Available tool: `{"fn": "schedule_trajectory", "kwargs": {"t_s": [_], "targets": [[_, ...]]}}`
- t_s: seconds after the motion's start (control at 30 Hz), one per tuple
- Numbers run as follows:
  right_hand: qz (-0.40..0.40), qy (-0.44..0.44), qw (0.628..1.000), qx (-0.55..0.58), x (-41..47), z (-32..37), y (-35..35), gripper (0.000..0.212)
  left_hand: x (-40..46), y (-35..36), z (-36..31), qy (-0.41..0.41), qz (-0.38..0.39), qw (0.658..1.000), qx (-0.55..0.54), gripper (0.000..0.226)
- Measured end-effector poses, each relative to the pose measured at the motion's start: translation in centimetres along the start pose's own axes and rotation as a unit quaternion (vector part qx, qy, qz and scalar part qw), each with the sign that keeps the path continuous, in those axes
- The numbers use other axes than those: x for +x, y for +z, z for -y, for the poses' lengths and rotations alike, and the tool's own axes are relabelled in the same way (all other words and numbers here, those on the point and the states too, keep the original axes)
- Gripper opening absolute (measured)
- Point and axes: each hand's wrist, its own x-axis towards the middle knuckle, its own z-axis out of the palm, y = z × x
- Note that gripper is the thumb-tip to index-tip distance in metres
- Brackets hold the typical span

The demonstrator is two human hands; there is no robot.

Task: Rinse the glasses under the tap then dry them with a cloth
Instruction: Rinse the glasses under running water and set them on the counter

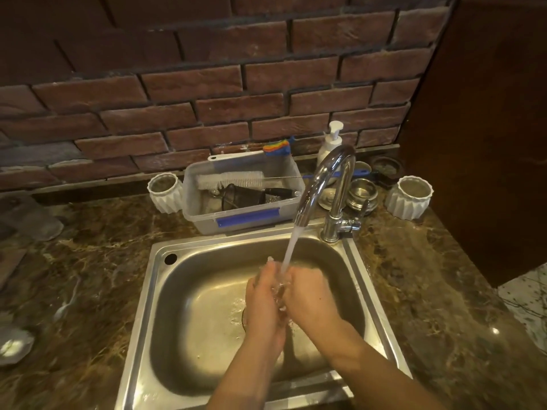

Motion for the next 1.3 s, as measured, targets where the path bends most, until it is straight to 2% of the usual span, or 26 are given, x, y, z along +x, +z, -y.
{"fn": "schedule_trajectory", "kwargs": {"t_s": [0.1, 0.13, 0.2, 0.3, 0.37, 0.43, 0.5, 0.53, 0.6, 0.67, 0.7, 0.73, 0.77, 0.8, 0.87, 0.9, 0.97, 1.03, 1.1, 1.17, 1.2, 1.3], "targets": [[0.001, -0.048, 0.982, -0.183, 0.4, 0.6, -0.7, 0.023, 0.5, 0.5, 0.2, 0.047, -0.049, 0.997, 0.026, 0.027], [0.0, -0.065, 0.975, -0.212, 0.6, 0.4, -0.8, 0.022, 0.4, 0.8, -0.2, 0.044, -0.059, 0.997, 0.035, 0.027], [-0.006, -0.106, 0.978, -0.178, 0.8, 0.0, -0.5, 0.026, 0.6, 1.0, -1.0, -0.006, -0.049, 0.998, 0.034, 0.033], [-0.018, -0.171, 0.981, -0.095, 0.9, -0.5, 0.1, 0.029, -0.1, 1.6, -2.6, -0.105, 0.014, 0.994, -0.009, 0.04], [-0.037, -0.13, 0.987, -0.088, 1.6, -0.8, 0.0, 0.023, -0.1, 1.8, -2.3, -0.096, 0.029, 0.995, 0.022, 0.038], [-0.042, -0.096, 0.989, -0.105, 2.2, -1.5, 0.2, 0.024, 0.2, 2.1, -1.6, -0.049, 0.003, 0.995, 0.081, 0.033], [-0.045, -0.099, 0.985, -0.131, 2.4, -1.9, 0.8, 0.025, 0.6, 2.5, -1.1, -0.016, -0.036, 0.992, 0.118, 0.032], [-0.073, -0.107, 0.984, -0.126, 2.3, -1.7, 0.9, 0.024, 0.6, 2.6, -1.2, -0.013, -0.029, 0.993, 0.115, 0.033], [-0.131, -0.079, 0.988, -0.015, 1.9, -1.2, 0.9, 0.02, 0.6, 2.4, -2.0, -0.041, 0.007, 0.999, 0.018, 0.033], [-0.094, -0.018, 0.972, 0.216, 1.7, -0.4, 0.6, 0.028, 0.5, 1.8, -2.7, -0.074, 0.06, 0.982, -0.161, 0.033], [-0.061, 0.011, 0.956, 0.287, 1.5, 0.0, 0.5, 0.03, 0.4, 1.2, -2.6, -0.087, 0.077, 0.967, -0.225, 0.031], [-0.047, 0.015, 0.96, 0.274, 1.4, 0.0, 0.5, 0.031, 0.6, 0.7, -2.4, -0.099, 0.083, 0.968, -0.215, 0.026], [-0.048, 0.001, 0.977, 0.209, 1.2, -0.5, 0.8, 0.031, 0.8, 0.3, -2.3, -0.104, 0.082, 0.98, -0.151, 0.023], [-0.06, -0.029, 0.992, 0.105, 0.9, -0.9, 1.0, 0.031, 1.0, 0.2, -2.1, -0.106, 0.077, 0.991, -0.038, 0.025], [-0.079, -0.12, 0.988, -0.061, 0.2, -1.6, 1.7, 0.034, 1.0, 0.7, -1.9, -0.108, 0.034, 0.979, 0.169, 0.033], [-0.084, -0.16, 0.98, -0.084, 0.0, -2.0, 2.2, 0.035, 1.1, 0.9, -1.5, -0.093, 0.0, 0.977, 0.193, 0.033], [-0.079, -0.187, 0.978, -0.056, -0.1, -2.2, 2.7, 0.032, 1.2, 1.0, -1.0, -0.062, -0.039, 0.986, 0.147, 0.036], [-0.09, -0.159, 0.983, -0.01, -0.2, -1.7, 2.9, 0.027, 1.2, 1.2, -0.7, -0.053, -0.048, 0.993, 0.094, 0.043], [-0.122, -0.062, 0.988, 0.069, -0.2, -1.1, 2.6, 0.018, 1.3, 1.2, -0.4, -0.037, -0.051, 0.996, 0.065, 0.04], [-0.104, 0.028, 0.976, 0.189, -0.3, -0.4, 2.0, 0.02, 1.3, 1.1, -0.2, -0.023, -0.08, 0.995, 0.048, 0.038], [-0.092, 0.041, 0.973, 0.207, -0.1, -0.1, 1.8, 0.022, 1.3, 0.9, -0.2, -0.018, -0.089, 0.995, 0.034, 0.039], [-0.052, 0.03, 0.993, 0.1, 0.5, 0.5, 1.1, 0.026, 0.8, 1.3, -1.0, -0.04, -0.105, 0.993, -0.022, 0.047]]}}
